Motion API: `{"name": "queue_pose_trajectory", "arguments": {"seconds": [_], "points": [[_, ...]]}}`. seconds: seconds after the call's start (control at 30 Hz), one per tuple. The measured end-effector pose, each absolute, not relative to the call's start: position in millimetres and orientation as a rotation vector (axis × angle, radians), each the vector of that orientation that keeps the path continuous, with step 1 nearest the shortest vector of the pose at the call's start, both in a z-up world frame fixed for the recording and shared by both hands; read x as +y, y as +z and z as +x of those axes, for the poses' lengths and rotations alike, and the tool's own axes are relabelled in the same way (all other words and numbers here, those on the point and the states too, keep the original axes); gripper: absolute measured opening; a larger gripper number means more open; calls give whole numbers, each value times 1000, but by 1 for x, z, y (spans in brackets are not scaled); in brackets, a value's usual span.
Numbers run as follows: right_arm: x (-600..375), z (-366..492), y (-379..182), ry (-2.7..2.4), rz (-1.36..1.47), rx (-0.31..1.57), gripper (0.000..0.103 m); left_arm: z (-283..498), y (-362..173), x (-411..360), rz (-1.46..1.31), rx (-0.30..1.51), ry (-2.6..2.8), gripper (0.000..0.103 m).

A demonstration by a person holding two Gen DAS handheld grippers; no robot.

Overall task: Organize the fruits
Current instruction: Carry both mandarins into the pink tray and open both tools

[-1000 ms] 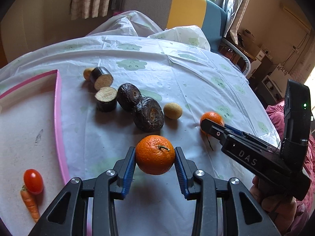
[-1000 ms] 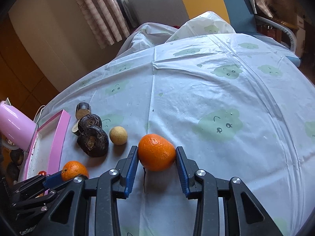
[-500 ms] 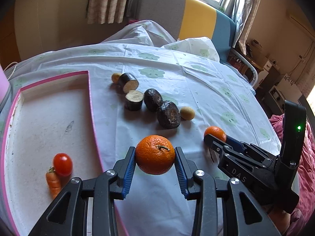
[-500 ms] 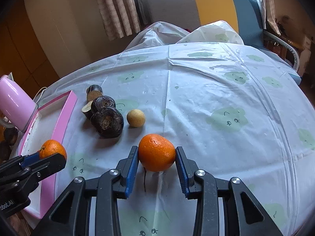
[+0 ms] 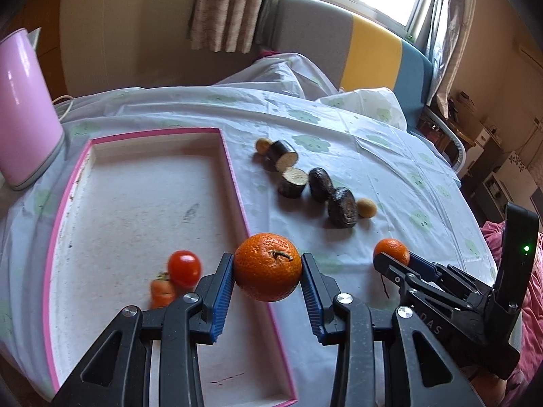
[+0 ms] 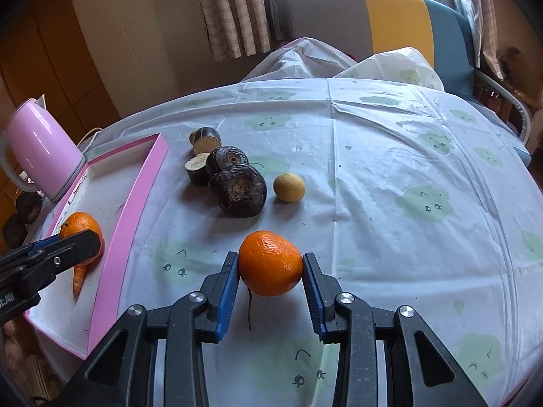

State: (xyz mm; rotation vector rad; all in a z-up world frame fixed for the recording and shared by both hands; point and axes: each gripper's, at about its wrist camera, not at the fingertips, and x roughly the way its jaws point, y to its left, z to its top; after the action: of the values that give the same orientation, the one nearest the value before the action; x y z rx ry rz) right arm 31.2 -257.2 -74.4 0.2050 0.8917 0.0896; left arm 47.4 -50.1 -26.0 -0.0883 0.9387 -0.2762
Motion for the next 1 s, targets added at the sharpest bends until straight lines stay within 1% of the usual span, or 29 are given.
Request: {"name": "queue_pose_trajectory", "arguments": {"seconds": [0.3,0.63,1.0], "points": [[-224,29,-59,185,189,881,37,44,-26,-2,-133,916,-172,39],[-158,31,-37,343,90,849,37,38,-34,61,-179,896,1,39],[-101,46,-39,413,-36,877,38,33,-41,86,-239,909,67,40]]}}
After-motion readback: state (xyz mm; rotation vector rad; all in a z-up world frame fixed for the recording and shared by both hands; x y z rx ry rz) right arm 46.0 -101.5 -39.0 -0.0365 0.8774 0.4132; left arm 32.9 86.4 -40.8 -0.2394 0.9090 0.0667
